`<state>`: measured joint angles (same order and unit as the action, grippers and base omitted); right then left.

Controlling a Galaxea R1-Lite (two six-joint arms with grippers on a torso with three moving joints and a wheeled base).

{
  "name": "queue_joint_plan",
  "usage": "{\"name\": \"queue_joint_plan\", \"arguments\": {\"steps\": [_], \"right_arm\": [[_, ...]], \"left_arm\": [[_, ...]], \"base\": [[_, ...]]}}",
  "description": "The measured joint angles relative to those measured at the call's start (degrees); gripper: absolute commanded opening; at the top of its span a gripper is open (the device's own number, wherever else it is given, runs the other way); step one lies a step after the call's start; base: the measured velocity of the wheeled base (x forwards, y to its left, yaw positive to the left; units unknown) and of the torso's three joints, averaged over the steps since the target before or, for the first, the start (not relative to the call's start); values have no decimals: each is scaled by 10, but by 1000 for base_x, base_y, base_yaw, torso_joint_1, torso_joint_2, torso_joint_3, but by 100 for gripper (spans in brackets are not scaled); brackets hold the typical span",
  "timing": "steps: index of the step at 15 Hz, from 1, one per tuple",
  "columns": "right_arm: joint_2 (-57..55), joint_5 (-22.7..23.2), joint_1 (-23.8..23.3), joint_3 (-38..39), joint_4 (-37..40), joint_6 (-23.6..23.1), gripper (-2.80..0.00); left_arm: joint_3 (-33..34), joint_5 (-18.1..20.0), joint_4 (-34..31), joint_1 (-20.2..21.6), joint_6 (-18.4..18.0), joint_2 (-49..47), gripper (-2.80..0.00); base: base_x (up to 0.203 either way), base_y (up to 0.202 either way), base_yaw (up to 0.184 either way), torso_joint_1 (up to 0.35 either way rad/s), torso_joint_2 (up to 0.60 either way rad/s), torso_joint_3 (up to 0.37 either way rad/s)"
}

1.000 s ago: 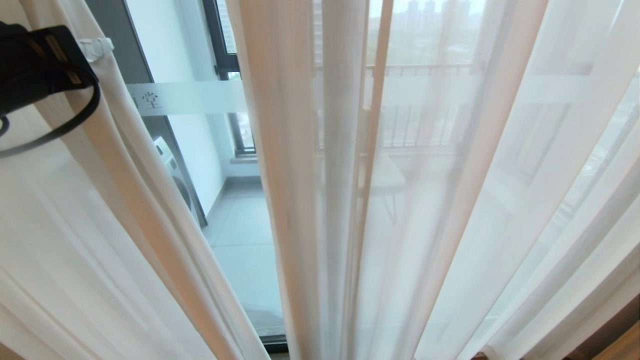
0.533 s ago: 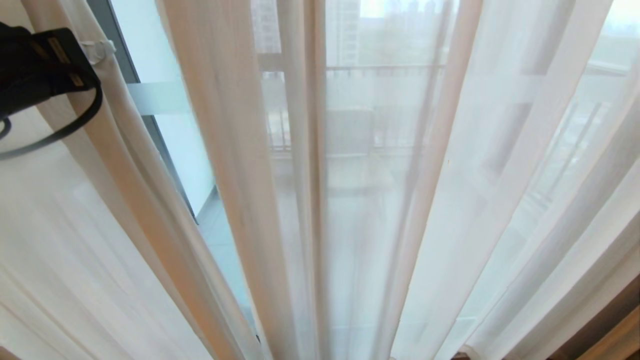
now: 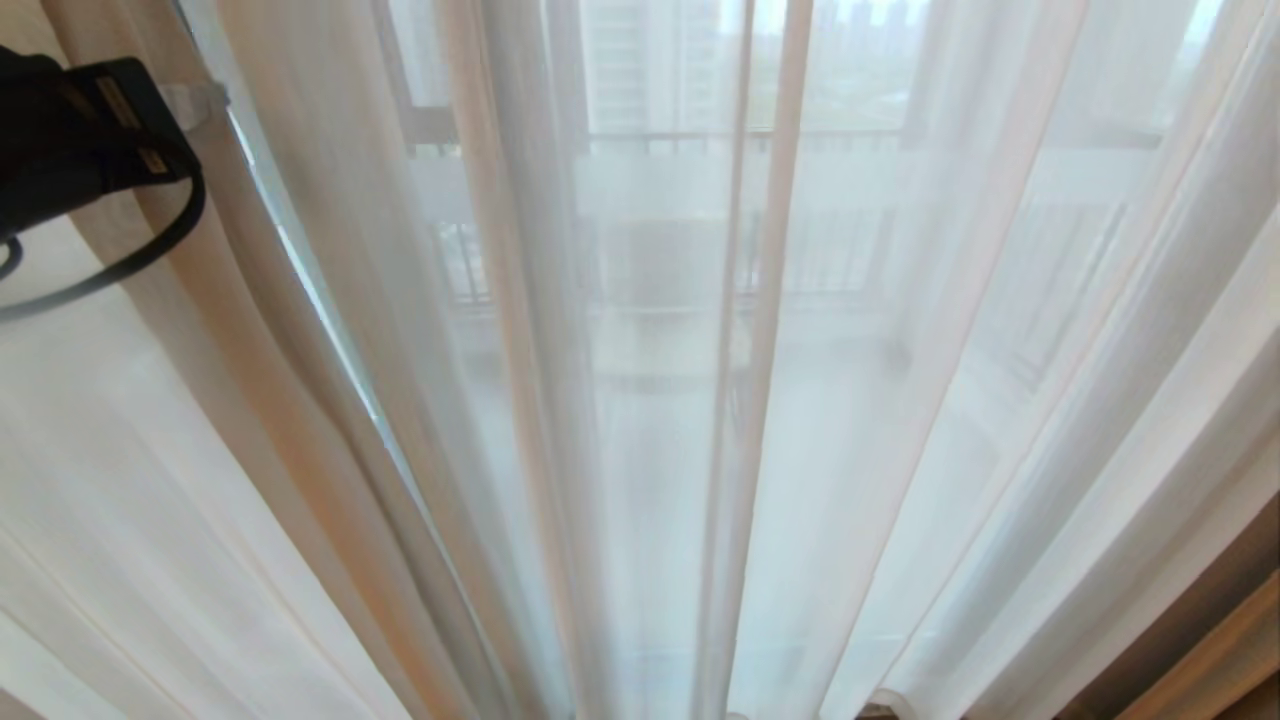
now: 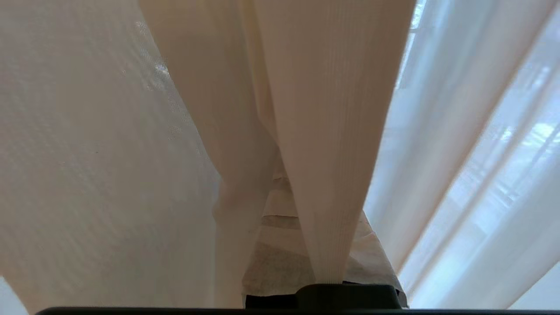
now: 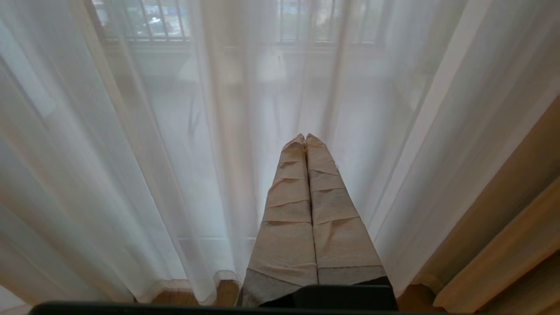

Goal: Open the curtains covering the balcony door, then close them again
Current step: Close the inner curtains on both sides

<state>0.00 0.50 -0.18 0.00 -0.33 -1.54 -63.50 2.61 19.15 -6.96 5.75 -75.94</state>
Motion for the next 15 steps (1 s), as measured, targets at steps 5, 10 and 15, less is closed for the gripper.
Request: {"name": "queue_joint_plan", "arguments": {"steps": [5, 10, 15], "right_arm": [[0, 0, 0, 0, 0, 0, -280], [0, 0, 0, 0, 0, 0, -280], [0, 0, 0, 0, 0, 0, -280]], "left_arm": [[0, 0, 0, 0, 0, -3, -280], [0, -1, 0, 0, 0, -4, -280], [-13, -1, -8, 0, 0, 3, -280]], "base": [[0, -189, 1, 4, 3, 2], [0, -106, 1, 3, 1, 2], [0, 0, 0, 0, 0, 0]]}}
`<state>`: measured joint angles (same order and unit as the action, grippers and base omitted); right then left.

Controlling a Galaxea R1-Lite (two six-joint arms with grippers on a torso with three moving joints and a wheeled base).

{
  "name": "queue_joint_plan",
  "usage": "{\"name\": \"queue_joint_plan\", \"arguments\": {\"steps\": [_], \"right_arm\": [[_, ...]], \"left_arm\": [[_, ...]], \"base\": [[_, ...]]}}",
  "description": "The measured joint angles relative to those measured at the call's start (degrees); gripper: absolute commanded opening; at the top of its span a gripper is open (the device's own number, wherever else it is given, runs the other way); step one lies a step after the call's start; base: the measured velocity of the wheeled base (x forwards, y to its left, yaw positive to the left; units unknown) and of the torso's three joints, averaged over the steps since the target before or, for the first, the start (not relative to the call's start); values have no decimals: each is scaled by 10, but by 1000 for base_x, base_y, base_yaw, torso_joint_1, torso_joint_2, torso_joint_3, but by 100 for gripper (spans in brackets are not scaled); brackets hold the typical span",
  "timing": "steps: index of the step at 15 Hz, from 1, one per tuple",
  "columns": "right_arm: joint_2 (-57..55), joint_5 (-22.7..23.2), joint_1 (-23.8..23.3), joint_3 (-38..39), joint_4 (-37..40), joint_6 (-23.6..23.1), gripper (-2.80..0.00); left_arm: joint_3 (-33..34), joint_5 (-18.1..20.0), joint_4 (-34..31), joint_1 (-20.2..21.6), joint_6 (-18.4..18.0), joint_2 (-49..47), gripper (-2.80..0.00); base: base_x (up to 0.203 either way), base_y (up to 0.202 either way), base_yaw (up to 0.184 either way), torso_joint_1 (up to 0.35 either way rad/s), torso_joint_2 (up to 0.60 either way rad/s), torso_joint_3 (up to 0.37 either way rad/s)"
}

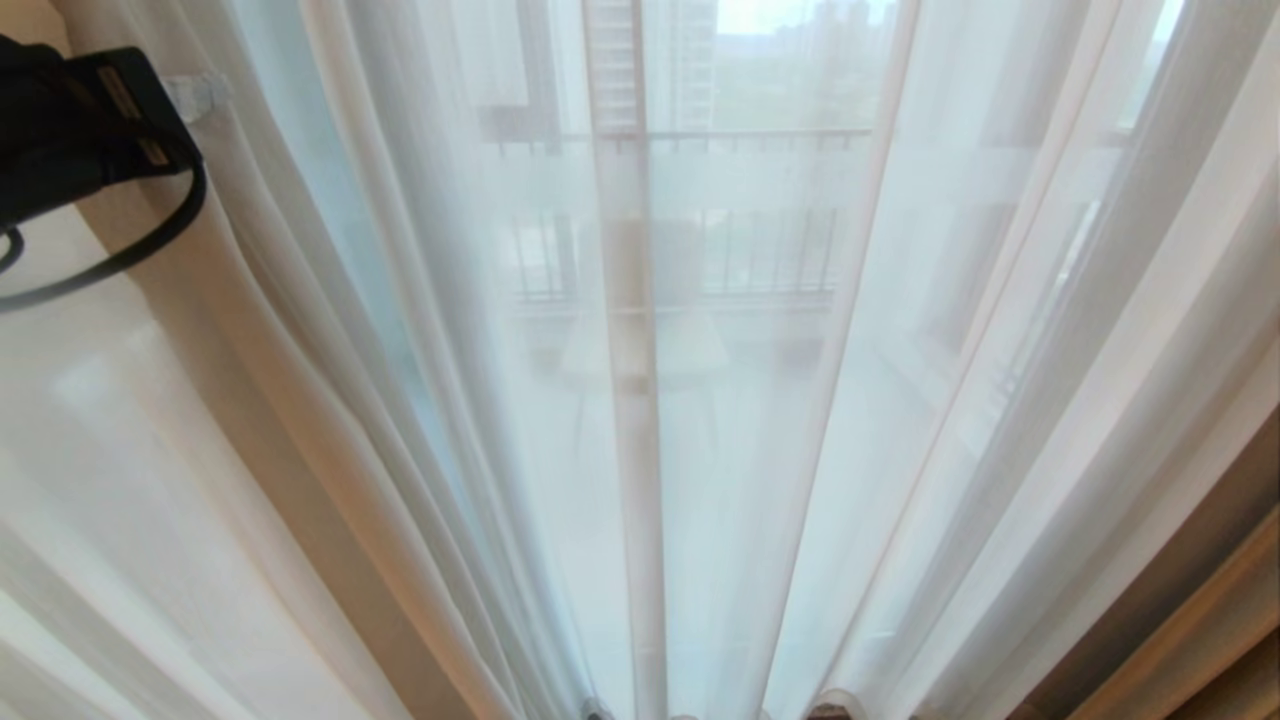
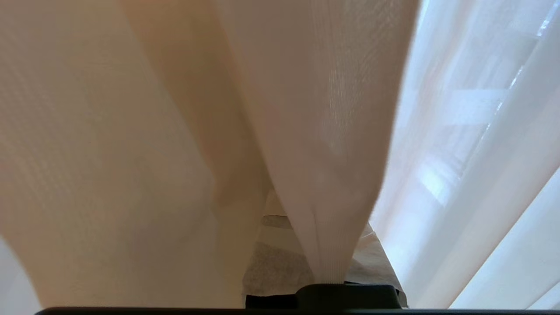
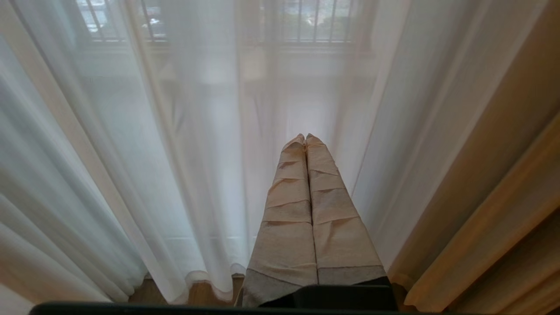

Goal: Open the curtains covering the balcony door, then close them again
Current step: Close the inner curtains on both sides

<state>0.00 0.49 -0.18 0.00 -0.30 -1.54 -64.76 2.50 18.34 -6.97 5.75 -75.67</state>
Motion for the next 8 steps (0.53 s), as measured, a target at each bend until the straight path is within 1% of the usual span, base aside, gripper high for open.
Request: {"name": "queue_joint_plan", "arguments": {"steps": [2, 4, 6, 8], "right_arm": [[0, 0, 0, 0, 0, 0, -280], [0, 0, 0, 0, 0, 0, -280], [0, 0, 0, 0, 0, 0, -280], [0, 0, 0, 0, 0, 0, -280]], "left_arm": [[-5, 0, 0, 0, 0, 8, -280], [-18, 1, 0, -14, 0, 13, -280], [-41, -1, 0, -39, 0, 12, -280], [-62, -3, -1, -75, -1, 7, -280]], "base": [[0, 0, 0, 0, 0, 0], [0, 0, 0, 0, 0, 0], [0, 0, 0, 0, 0, 0], [0, 0, 0, 0, 0, 0]]}}
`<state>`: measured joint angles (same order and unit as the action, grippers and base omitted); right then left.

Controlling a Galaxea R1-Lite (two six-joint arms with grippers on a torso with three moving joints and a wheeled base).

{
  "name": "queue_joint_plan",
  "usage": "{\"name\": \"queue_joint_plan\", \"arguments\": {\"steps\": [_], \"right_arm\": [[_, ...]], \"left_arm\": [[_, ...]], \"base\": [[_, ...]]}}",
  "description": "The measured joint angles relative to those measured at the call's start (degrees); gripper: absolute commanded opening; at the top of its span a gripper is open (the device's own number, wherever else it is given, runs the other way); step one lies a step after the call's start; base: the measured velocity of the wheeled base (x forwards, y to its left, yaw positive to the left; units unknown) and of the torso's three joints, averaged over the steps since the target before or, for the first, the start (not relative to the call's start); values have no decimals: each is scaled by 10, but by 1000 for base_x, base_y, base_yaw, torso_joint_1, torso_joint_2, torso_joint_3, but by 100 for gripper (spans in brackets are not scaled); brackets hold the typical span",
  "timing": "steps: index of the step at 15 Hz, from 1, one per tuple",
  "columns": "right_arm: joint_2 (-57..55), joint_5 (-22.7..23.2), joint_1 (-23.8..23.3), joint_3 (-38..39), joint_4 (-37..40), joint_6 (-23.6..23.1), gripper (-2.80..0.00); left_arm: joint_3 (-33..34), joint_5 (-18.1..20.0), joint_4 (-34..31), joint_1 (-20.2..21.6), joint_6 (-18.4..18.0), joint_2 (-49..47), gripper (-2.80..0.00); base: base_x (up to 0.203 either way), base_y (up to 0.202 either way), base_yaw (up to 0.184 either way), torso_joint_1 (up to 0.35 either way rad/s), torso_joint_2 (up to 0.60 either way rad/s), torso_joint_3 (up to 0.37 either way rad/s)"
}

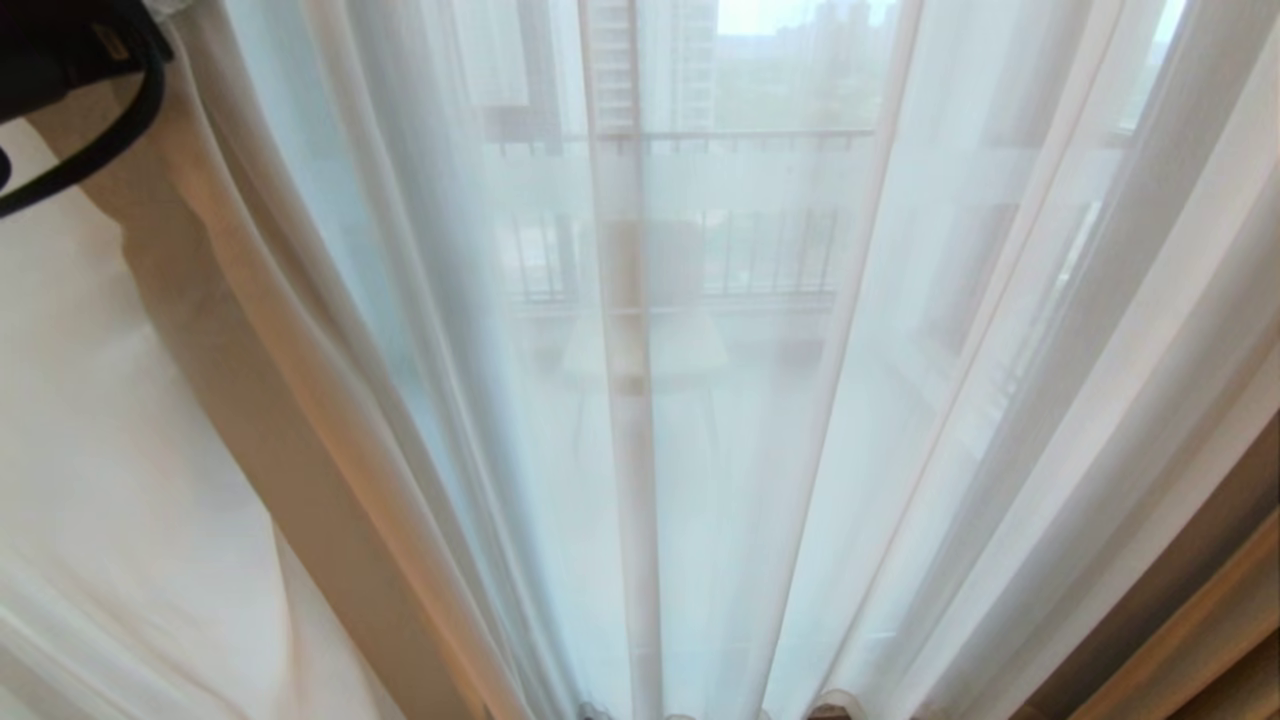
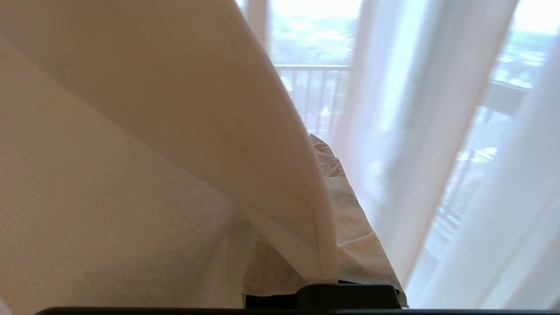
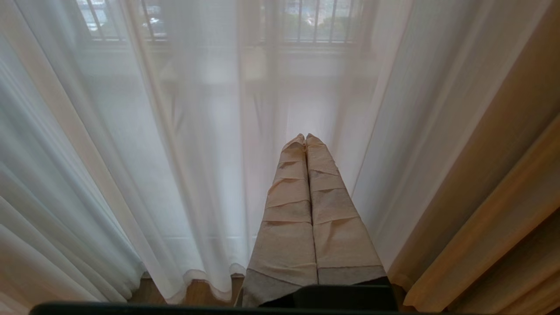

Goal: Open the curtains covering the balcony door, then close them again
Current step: Close the inner curtains on both sides

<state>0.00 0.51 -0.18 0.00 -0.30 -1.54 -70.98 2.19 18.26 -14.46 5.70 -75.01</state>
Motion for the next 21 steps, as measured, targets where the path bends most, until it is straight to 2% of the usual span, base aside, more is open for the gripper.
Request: {"name": "queue_joint_plan", "arguments": {"steps": [7, 11, 16, 21], "right_arm": [[0, 0, 0, 0, 0, 0, -280], [0, 0, 0, 0, 0, 0, -280], [0, 0, 0, 0, 0, 0, -280], [0, 0, 0, 0, 0, 0, -280]], "left_arm": [[-106, -3, -2, -158, -2, -75, -280], [-185, -4, -31, -233, -2, -148, -280], [-262, -4, -29, -276, -2, -234, -280], [-274, 2, -25, -289, 0, -277, -280]], "base": [[0, 0, 0, 0, 0, 0], [0, 0, 0, 0, 0, 0], [0, 0, 0, 0, 0, 0], [0, 0, 0, 0, 0, 0]]}}
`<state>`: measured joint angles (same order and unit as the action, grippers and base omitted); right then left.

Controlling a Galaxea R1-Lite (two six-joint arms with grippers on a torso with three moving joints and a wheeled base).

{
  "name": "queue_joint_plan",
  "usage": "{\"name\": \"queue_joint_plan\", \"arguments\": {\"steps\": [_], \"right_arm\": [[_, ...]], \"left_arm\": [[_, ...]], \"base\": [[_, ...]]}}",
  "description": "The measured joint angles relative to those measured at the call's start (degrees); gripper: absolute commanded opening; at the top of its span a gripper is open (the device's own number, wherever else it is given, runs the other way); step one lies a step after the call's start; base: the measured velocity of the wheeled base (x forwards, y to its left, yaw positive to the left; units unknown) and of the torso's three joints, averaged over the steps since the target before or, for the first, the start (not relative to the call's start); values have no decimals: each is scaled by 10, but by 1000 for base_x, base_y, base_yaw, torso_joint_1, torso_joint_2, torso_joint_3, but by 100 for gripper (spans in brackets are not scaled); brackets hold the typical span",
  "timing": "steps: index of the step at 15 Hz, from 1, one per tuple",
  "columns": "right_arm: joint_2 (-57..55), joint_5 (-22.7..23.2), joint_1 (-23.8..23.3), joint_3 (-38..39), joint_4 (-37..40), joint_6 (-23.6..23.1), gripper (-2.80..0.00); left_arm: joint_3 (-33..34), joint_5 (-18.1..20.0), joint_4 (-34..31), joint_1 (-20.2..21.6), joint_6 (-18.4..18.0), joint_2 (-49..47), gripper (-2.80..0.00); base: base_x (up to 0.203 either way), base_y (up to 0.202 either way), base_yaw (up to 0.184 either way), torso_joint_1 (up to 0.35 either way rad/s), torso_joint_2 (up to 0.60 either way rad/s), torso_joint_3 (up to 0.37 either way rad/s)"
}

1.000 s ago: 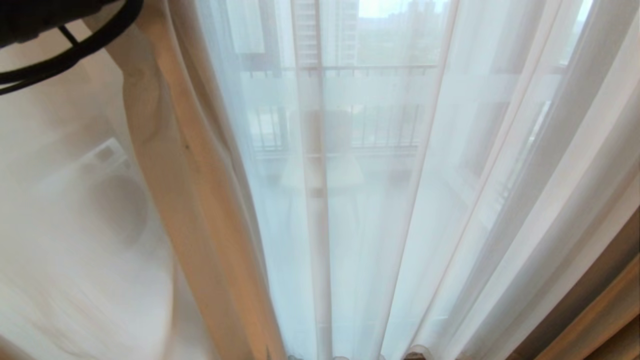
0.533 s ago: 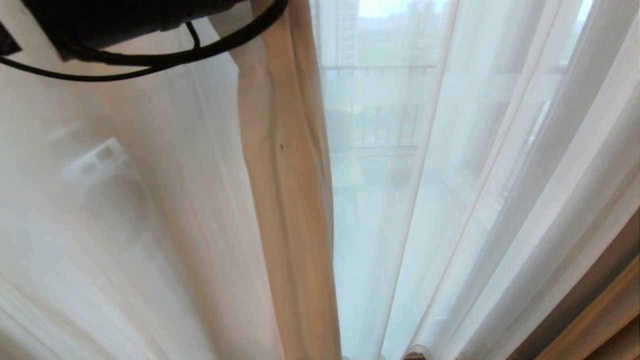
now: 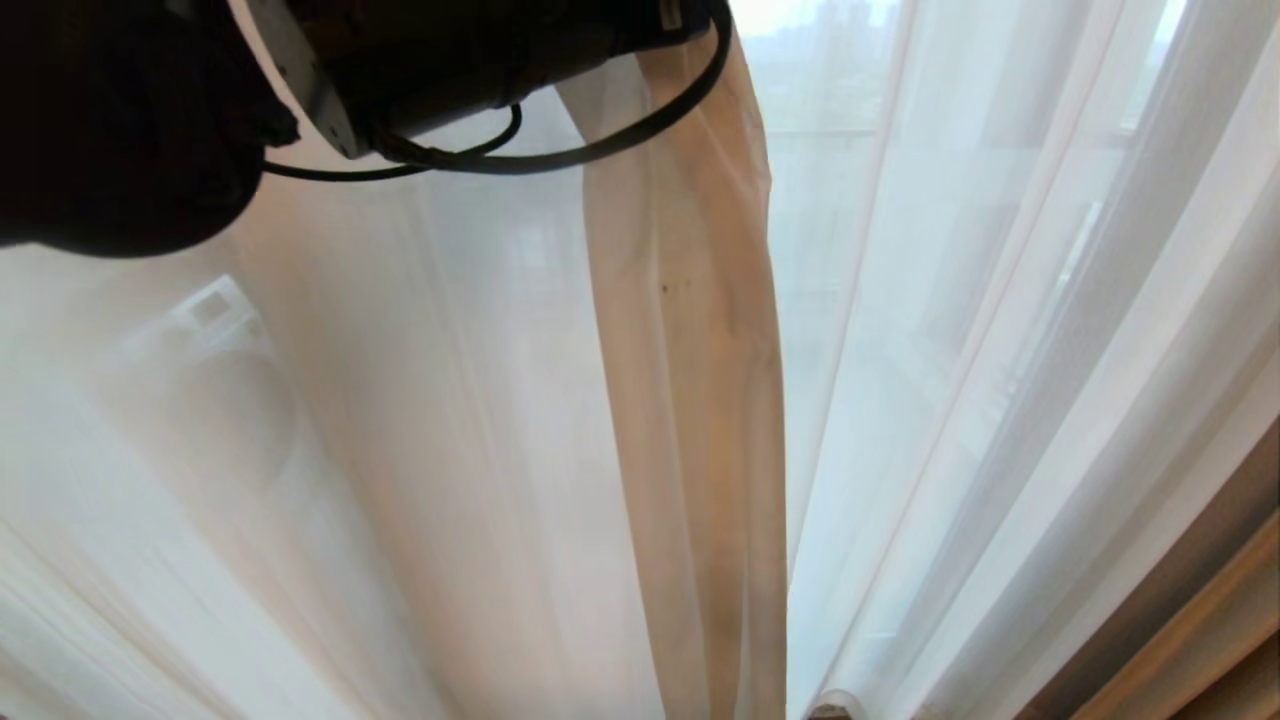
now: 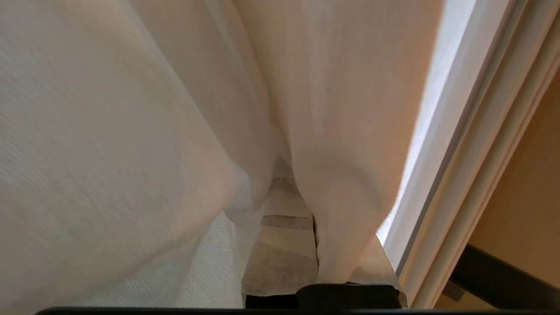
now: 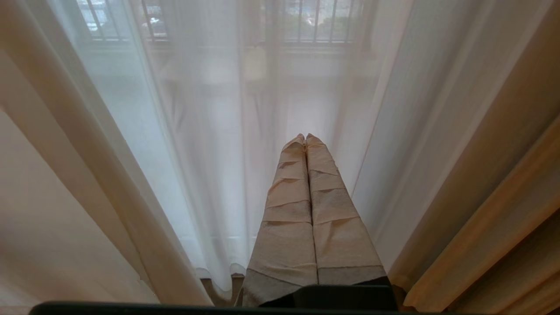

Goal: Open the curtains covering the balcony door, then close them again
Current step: Close the inner curtains on both sides

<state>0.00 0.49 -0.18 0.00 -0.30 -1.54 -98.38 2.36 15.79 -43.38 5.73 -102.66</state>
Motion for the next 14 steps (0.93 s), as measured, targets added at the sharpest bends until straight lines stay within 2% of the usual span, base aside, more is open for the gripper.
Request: {"name": "queue_joint_plan", "arguments": {"steps": [8, 11, 14], "right_arm": [[0, 0, 0, 0, 0, 0, -280], [0, 0, 0, 0, 0, 0, -280], [0, 0, 0, 0, 0, 0, -280]], "left_arm": [[0, -8, 23, -16, 8, -44, -280], [2, -16, 19, 12, 7, -40, -280], [4, -17, 16, 56, 4, -19, -280]], "base": [[0, 0, 0, 0, 0, 0], [0, 0, 0, 0, 0, 0], [0, 0, 0, 0, 0, 0]]}}
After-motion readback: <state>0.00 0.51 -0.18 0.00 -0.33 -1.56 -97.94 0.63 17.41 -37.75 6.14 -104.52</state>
